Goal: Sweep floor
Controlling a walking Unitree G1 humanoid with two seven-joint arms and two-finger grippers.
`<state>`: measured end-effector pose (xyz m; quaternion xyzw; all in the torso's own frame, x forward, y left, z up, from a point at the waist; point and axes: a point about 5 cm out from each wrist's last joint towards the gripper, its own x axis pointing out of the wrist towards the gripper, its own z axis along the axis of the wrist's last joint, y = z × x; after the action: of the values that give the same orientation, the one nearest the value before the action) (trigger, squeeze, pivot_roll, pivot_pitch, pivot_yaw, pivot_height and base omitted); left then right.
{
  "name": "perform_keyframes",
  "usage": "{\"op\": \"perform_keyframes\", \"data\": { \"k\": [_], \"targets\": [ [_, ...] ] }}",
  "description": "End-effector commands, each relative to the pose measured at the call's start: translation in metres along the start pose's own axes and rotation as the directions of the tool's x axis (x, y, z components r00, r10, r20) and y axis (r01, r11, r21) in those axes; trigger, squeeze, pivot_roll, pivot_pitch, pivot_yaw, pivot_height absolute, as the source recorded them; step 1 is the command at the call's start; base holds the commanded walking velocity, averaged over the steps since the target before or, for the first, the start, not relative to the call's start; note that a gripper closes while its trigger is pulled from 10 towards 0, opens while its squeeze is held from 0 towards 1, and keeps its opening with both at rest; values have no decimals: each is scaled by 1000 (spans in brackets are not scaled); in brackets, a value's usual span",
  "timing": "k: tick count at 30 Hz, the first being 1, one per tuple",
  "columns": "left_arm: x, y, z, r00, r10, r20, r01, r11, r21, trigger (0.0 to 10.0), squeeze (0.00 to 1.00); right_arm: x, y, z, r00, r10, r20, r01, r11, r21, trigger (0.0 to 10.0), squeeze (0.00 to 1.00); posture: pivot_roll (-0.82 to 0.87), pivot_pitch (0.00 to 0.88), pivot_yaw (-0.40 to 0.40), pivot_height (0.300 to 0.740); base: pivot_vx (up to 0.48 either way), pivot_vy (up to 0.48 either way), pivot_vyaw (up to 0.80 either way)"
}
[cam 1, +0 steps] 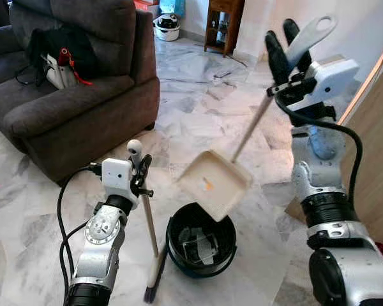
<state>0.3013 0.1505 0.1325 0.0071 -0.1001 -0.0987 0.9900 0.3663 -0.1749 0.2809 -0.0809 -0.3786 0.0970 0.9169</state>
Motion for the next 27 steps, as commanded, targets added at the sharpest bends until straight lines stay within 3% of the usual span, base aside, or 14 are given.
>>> {"op": "perform_keyframes", "data": {
  "k": [1,7,8,16,24,27],
  "targets": [
    [3,-4,12,998,-19,59,20,1000,-7,10000,0,10,-13,17,995,-54,87,60,996,-65,10000,0,132,0,-38,740,0,0,0],
    [4,-5,12,998,-22,59,22,1000,-8,10000,0,5,-21,10,992,-111,54,118,981,-156,10000,0,130,0,-37,740,0,0,0],
    [4,-5,12,998,-22,60,23,1000,-10,10000,0,1,-24,3,990,-139,18,139,962,-235,10000,0,131,0,-38,740,0,0,0],
    [3,-6,12,998,-23,61,24,1000,-13,10000,0,-17,-37,-17,974,-216,-71,163,882,-442,10000,0,130,0,-40,740,0,0,0],
    [3,-6,11,998,-25,61,26,1000,-17,10000,0,-29,-41,-30,960,-257,-108,172,850,-497,10000,0,126,0,-39,740,0,0,0],
    [3,-6,11,998,-26,60,27,999,-17,10000,0,-47,-44,-49,932,-292,-213,130,821,-556,10000,0,130,0,-42,740,0,0,0]
  ]
}}
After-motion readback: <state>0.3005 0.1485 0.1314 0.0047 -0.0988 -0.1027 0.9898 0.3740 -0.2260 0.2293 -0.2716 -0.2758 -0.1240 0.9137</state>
